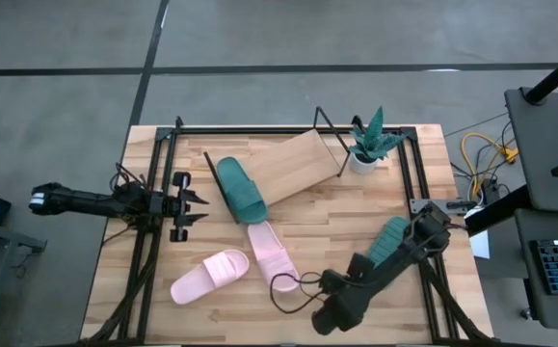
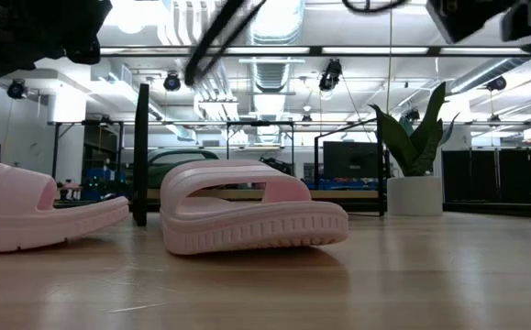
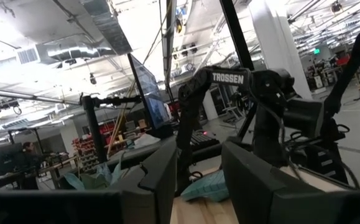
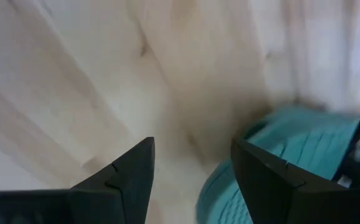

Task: Pick and place slides into the shelf
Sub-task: Put the green slide on the shelf

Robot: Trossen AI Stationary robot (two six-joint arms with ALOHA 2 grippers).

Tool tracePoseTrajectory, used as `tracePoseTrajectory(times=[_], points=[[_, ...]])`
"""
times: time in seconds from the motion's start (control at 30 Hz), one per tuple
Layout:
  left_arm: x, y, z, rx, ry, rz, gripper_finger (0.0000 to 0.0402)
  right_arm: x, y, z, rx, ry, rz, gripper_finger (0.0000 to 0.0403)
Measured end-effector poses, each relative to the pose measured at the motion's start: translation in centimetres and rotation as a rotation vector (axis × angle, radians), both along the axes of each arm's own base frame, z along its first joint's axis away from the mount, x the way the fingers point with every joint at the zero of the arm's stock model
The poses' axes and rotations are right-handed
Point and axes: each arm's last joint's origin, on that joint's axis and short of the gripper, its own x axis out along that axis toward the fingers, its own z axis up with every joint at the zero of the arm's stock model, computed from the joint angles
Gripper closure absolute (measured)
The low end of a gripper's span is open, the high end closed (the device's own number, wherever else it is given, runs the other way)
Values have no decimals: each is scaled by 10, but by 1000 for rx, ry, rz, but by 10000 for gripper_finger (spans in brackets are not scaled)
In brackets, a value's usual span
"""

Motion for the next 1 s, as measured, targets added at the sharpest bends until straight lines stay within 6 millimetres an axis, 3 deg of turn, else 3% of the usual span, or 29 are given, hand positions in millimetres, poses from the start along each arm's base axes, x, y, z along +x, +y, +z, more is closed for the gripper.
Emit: tracePoseTrajectory(times=[0.43,0.83,1.0], points=[[0,0,0,1,2,0,288,-2,3,0,42,35,-97,202],[0,0,0,0,3,1,288,-5,6,0,95,77,91,202],[0,0,0,1,3,1,288,-9,14,14,23,-41,157,202]])
